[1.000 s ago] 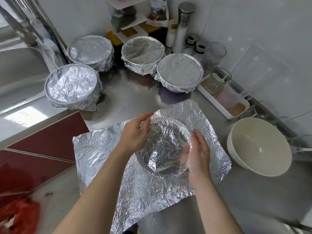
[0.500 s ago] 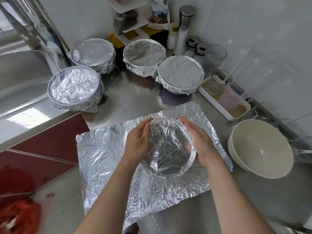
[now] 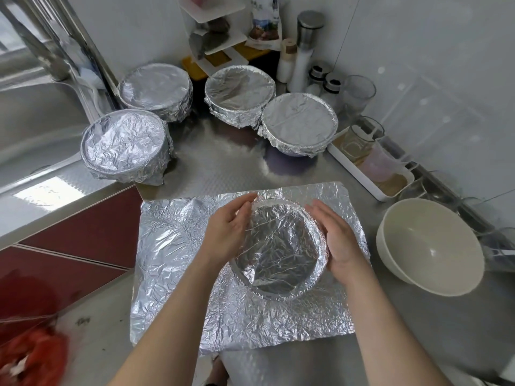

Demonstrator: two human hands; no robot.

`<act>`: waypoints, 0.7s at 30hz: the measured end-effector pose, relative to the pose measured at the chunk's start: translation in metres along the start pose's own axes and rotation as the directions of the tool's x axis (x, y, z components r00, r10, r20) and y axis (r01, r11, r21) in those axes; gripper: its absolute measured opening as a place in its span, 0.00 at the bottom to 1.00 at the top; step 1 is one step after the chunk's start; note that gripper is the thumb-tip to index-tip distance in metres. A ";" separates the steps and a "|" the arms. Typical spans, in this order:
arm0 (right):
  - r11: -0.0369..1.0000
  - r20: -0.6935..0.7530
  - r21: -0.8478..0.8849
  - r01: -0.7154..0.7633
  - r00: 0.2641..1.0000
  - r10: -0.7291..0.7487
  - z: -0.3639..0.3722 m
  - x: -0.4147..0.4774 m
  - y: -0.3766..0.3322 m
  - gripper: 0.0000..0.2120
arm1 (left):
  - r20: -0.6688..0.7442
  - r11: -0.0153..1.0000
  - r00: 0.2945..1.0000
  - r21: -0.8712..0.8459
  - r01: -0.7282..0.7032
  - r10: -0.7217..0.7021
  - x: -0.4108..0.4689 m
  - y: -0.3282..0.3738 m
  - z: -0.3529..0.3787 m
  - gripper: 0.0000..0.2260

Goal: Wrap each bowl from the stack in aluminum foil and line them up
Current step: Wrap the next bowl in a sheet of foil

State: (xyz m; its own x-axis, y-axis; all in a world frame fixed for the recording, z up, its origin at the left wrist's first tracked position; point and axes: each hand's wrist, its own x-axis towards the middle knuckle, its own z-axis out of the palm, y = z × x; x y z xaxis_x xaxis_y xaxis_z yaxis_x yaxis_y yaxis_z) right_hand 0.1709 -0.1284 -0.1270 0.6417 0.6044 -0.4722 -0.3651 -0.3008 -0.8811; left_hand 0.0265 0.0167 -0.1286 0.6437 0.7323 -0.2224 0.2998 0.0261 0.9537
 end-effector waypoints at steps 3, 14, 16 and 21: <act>0.989 0.130 0.061 -0.135 0.983 0.126 -0.005 0.007 0.001 0.30 | -0.038 0.992 0.998 -0.119 0.036 -0.040 -0.008 -0.003 -0.006 0.14; 0.997 0.028 0.045 -0.069 0.997 0.068 -0.001 -0.003 0.007 0.16 | 0.073 0.983 0.990 -0.134 0.128 -0.119 -0.006 0.002 0.005 0.11; 0.997 -0.021 0.071 -0.023 0.999 0.024 -0.001 -0.011 0.011 0.18 | 0.128 0.985 0.985 -0.107 0.132 -0.118 0.001 0.008 0.004 0.11; 0.981 -0.112 0.180 -0.075 0.989 0.096 0.006 -0.026 0.025 0.23 | 0.257 0.985 0.954 -0.029 0.169 -0.156 0.013 0.015 0.006 0.11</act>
State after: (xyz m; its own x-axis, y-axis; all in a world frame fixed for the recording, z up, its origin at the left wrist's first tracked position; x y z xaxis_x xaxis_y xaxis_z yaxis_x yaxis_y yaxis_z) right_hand 0.1413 -0.1472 -0.1361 0.6747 0.4864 -0.5551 -0.5279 -0.2076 -0.8235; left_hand 0.0435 0.0229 -0.1183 0.7481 0.5198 -0.4126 0.3834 0.1689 0.9080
